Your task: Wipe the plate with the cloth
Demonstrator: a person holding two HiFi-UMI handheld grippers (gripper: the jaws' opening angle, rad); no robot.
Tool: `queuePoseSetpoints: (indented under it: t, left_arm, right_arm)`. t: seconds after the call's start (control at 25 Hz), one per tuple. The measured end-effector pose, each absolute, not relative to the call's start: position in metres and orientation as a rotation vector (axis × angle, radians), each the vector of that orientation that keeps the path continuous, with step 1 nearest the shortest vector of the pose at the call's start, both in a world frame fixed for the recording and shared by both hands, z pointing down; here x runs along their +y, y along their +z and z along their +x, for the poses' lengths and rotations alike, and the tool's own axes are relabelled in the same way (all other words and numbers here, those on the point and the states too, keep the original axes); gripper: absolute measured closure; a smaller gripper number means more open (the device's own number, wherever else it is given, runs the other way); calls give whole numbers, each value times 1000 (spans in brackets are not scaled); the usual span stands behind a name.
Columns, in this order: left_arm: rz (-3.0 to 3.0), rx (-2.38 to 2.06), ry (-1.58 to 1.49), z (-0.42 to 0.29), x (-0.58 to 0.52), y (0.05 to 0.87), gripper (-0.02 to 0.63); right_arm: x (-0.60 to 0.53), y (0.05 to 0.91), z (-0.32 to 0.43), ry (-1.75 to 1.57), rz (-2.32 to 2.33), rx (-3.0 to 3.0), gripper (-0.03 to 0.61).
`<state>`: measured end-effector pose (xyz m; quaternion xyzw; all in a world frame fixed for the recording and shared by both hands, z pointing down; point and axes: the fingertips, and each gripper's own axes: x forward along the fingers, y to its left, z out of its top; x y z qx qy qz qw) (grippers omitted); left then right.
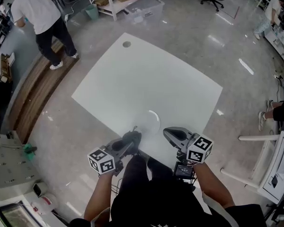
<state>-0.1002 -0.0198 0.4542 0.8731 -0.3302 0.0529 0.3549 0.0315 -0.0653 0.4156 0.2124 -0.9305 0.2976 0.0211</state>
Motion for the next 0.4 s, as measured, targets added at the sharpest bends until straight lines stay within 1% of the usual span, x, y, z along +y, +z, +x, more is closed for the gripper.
queuePoseSetpoints:
  t: [0.16,0.4]
  left_arm:
    - [2260,-868,143,-93,-15,453,561]
    - [2266,-862,125,-88,-2,448,561]
  right_arm:
    - [-59,419,51,925,674,-2892,574]
    - [-50,413,51,929,665,-2925,575]
